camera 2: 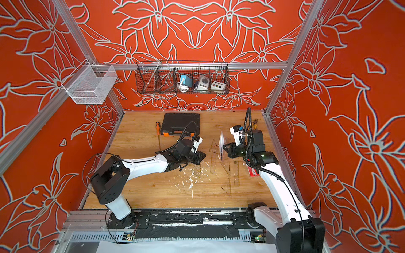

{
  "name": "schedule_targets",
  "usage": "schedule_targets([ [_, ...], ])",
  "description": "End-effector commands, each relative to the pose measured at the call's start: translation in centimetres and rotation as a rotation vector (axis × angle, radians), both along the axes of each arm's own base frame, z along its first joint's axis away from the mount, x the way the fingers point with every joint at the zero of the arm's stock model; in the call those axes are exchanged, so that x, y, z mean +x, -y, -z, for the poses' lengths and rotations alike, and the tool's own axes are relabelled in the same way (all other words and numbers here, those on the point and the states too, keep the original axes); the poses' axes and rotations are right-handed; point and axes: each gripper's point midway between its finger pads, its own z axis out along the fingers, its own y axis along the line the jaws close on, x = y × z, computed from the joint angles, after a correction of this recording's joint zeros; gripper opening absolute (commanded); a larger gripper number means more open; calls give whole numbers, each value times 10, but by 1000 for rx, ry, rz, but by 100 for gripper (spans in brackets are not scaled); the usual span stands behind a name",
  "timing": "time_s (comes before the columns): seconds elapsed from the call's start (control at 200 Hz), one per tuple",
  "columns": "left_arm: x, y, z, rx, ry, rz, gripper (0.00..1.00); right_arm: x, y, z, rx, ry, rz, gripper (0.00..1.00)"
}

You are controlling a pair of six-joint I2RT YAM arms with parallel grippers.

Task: Open the ruler set and take out the ruler
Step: Take out the ruler from the ruler set bag.

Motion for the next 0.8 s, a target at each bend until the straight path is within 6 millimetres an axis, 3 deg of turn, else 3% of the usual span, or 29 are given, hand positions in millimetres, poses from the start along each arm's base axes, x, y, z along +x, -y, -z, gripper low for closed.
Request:
schedule_targets([
  [0.0, -4, 3, -71, -154, 119, -12, 21, 1, -4, 4, 25, 0, -27, 0],
  [0.145, -28, 8, -132, -300, 184, 19, 20, 2, -8, 6, 51, 3, -39, 0],
  [0.26, -45, 21, -152, -350, 183, 59, 20, 3, -8, 4, 63, 14, -29, 0],
  [0.365, -57, 38, -148, -339, 165, 98, 22, 3, -8, 2, 66, 18, -20, 0],
  [0.5, -66, 60, -128, -272, 141, 122, 25, 3, -5, -2, 59, 31, 0, 0],
  [0.615, -63, 69, -110, -205, 134, 104, 26, 3, -3, -8, 59, 45, 16, 0],
  [0.796, -54, 74, -101, -150, 150, 64, 26, 0, -3, -10, 59, 50, 16, 0],
])
